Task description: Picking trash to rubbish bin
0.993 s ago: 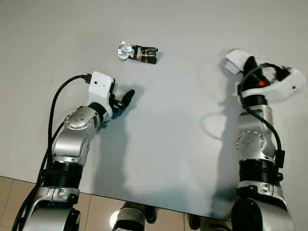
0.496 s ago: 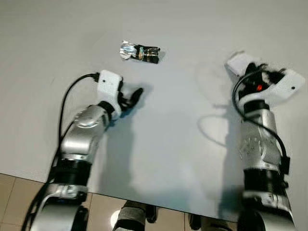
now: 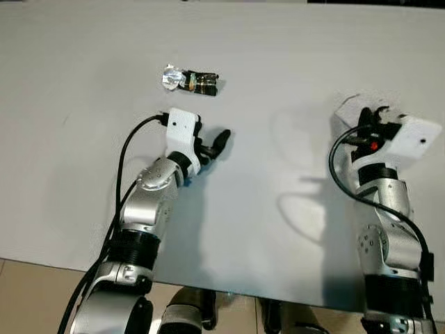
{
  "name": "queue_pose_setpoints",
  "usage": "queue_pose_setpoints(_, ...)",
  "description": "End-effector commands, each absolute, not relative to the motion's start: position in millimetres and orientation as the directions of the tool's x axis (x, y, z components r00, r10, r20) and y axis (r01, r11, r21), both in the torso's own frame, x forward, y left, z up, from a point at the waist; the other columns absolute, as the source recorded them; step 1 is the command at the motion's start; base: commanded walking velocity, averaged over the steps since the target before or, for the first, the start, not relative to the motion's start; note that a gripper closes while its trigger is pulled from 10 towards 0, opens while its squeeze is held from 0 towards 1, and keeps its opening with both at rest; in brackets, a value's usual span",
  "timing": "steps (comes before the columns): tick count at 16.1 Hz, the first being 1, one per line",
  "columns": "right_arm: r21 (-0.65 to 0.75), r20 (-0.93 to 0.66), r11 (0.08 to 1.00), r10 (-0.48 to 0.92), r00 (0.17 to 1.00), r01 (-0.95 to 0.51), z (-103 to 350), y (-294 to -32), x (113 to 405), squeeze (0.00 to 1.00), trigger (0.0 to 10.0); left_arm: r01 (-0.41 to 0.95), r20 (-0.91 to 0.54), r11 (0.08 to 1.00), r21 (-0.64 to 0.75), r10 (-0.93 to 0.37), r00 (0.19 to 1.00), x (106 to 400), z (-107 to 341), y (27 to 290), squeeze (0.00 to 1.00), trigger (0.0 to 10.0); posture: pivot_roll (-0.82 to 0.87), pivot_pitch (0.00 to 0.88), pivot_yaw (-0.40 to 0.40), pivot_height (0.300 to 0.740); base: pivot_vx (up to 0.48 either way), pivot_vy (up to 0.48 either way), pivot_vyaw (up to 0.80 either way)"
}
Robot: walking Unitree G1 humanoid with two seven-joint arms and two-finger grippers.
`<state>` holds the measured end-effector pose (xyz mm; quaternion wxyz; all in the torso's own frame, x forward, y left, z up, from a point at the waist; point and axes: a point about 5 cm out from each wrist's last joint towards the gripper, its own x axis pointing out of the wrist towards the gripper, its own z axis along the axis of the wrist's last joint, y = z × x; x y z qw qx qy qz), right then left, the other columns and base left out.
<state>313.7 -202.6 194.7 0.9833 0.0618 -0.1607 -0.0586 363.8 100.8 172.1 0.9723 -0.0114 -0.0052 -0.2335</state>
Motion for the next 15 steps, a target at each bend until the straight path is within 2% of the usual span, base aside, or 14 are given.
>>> queue_pose_setpoints(1, 0.114, 0.313, 0.989, -0.129, 0.941, 0.097, 197.2, -201.8, 310.6, 0.0, 10.0, 0.447, 0.003, 0.894, -0.028, -0.447, 0.895, 364.4, 168.0, 100.3, 0.0, 10.0, 0.23, 0.2, 0.045, 0.74, 0.0, 0.0, 0.0)
queue_pose_setpoints(5, 0.029, 0.333, 0.994, -0.105, 0.937, 0.101, 207.4, -198.7, 305.4, 0.0, 10.0, 0.446, 0.027, 0.894, -0.043, -0.445, 0.895, 364.3, 165.8, 92.3, 0.0, 10.0, 0.2, 0.17, 0.025, 0.74, 0.0, 0.0, 0.0)
queue_pose_setpoints(9, 0.0, 0.344, 0.993, -0.113, 0.932, 0.12, 211.7, -197.9, 298.6, 0.0, 10.0, 0.446, 0.034, 0.893, -0.053, -0.445, 0.895, 365.3, 164.2, 86.7, 0.0, 10.0, 0.18, 0.155, 0.018, 0.74, 0.0, 0.0, 0.0)
queue_pose_setpoints(15, -0.022, 0.354, 0.979, -0.183, 0.917, 0.204, 214.4, -205.0, 274.6, 0.0, 10.0, 0.463, 0.078, 0.885, -0.046, -0.459, 0.885, 362.2, 167.1, 76.2, 0.0, 10.0, 0.13, 0.112, 0.006, 0.74, 0.0, 0.0, 0.0)
